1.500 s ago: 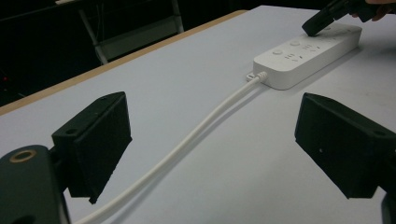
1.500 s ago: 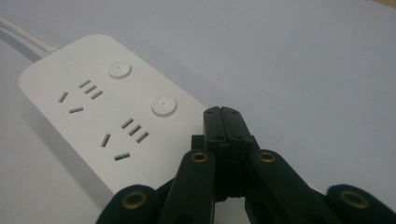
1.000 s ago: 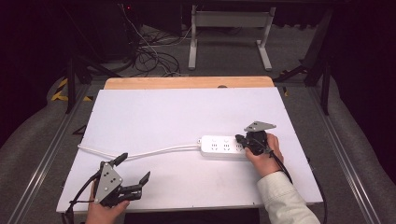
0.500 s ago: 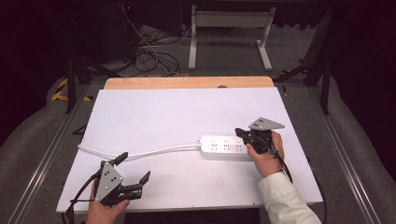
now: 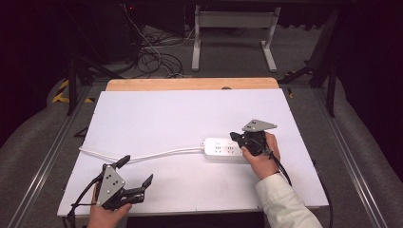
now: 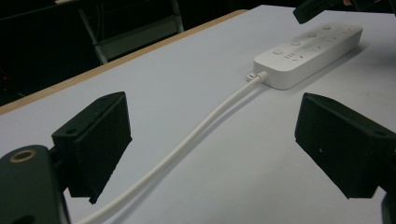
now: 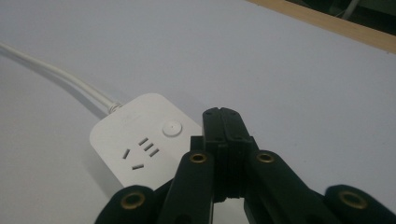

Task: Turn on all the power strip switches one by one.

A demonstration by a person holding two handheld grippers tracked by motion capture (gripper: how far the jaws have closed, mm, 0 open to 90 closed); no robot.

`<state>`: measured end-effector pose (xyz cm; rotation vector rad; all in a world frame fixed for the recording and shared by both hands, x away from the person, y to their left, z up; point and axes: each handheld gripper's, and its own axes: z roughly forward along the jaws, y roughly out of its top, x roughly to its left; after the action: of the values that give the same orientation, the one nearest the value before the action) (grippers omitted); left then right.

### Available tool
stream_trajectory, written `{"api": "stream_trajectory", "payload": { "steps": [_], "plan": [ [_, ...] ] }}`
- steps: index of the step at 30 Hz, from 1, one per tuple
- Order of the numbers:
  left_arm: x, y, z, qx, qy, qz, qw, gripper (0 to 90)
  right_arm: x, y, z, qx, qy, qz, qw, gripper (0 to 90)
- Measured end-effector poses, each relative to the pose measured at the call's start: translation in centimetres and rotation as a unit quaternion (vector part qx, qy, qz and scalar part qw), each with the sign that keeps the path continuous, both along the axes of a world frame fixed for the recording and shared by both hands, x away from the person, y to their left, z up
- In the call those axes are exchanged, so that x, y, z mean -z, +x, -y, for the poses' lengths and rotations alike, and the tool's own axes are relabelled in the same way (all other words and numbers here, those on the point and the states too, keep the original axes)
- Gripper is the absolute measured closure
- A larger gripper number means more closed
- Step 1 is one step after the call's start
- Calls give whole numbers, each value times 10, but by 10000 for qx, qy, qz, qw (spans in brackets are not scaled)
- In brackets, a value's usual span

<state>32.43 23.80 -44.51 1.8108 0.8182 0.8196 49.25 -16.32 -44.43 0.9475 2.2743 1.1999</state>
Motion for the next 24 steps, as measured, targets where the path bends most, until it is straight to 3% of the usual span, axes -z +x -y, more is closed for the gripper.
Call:
{"api": "stream_trajectory", "payload": {
  "steps": [24],
  "plan": [
    [0, 0, 0, -5, 15, 8, 10000, 112, 14, 9, -9, 53, -320, -298, 9990, 900]
  ]
}}
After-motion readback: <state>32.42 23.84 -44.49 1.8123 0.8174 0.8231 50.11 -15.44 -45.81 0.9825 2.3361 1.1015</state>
